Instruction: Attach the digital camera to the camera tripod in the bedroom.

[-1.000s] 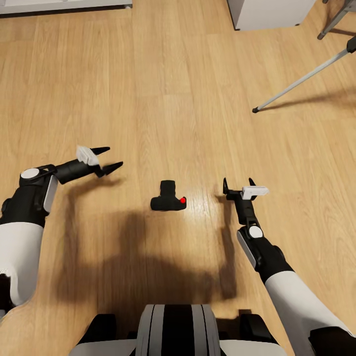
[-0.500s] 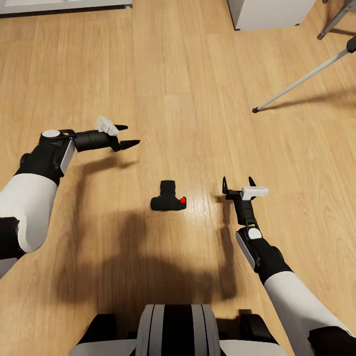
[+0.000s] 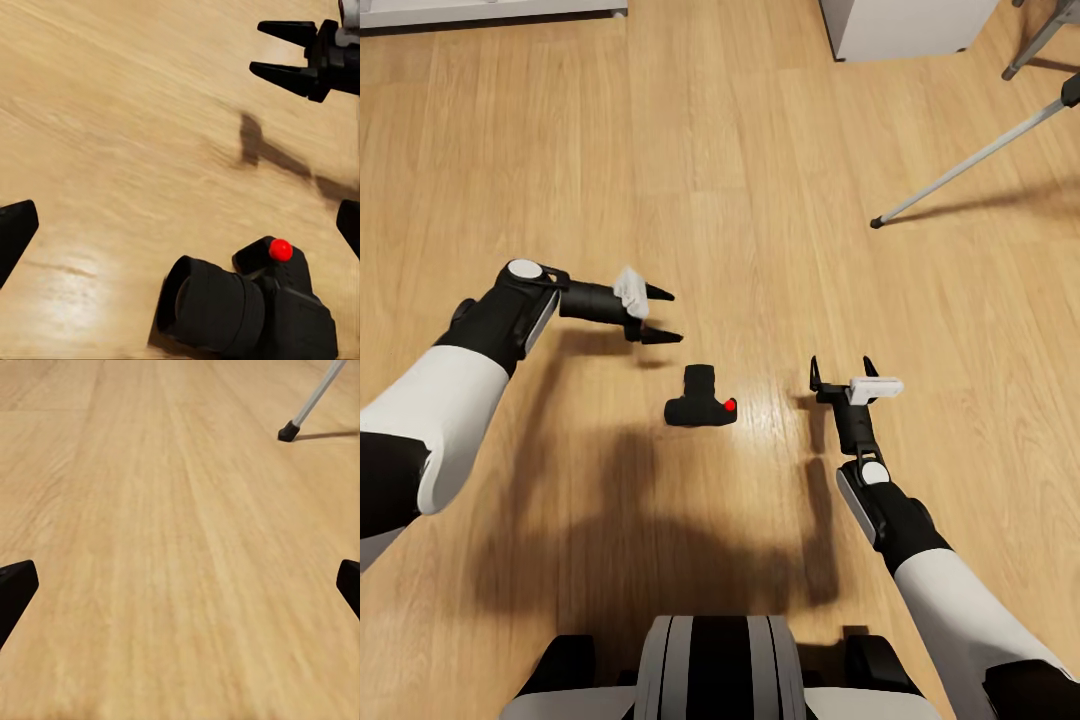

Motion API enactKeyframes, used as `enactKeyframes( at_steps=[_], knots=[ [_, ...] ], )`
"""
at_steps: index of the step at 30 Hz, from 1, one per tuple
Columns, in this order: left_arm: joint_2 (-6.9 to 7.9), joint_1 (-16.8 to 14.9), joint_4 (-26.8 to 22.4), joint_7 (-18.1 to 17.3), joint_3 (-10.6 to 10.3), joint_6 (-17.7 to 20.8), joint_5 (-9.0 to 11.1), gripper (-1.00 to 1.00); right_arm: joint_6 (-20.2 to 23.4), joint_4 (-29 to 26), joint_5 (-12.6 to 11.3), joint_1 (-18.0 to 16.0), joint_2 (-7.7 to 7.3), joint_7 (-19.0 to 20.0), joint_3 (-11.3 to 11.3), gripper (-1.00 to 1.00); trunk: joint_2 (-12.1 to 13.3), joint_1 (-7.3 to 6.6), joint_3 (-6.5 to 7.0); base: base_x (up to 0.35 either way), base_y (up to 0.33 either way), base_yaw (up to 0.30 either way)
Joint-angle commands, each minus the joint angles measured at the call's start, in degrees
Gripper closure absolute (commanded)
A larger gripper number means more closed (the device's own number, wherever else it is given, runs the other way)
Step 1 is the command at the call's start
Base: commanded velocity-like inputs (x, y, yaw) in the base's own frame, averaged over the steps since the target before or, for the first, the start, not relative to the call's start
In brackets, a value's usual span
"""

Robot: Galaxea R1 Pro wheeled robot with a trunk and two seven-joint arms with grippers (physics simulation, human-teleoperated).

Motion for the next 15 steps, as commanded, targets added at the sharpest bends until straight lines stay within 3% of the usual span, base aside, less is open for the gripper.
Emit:
enactKeyframes(
  at_steps=[1,11,15],
  knots=[
    [0.14,0.11,-0.03,-0.24,-0.44,0.43,-0.05,-1.00,-0.18,0.02,-0.29,-0.04,-0.08,-0.39,0.34,-1.00,-0.01,-0.01,-0.03,0.000,0.000,0.000],
    [1.60,1.33,1.03,-1.38,-1.74,-0.32,-0.06,-1.00,-0.12,0.02,-0.29,-0.04,-0.08,-0.39,0.35,-1.00,-0.01,-0.01,-0.03,0.000,0.000,0.000],
    [3.20,1.90,1.59,-5.02,-2.05,-0.84,-0.06,-1.00,-0.12,0.02,-0.29,-0.04,-0.08,-0.39,0.35,-1.00,-0.01,-0.01,-0.03,0.000,0.000,0.000]
  ],
)
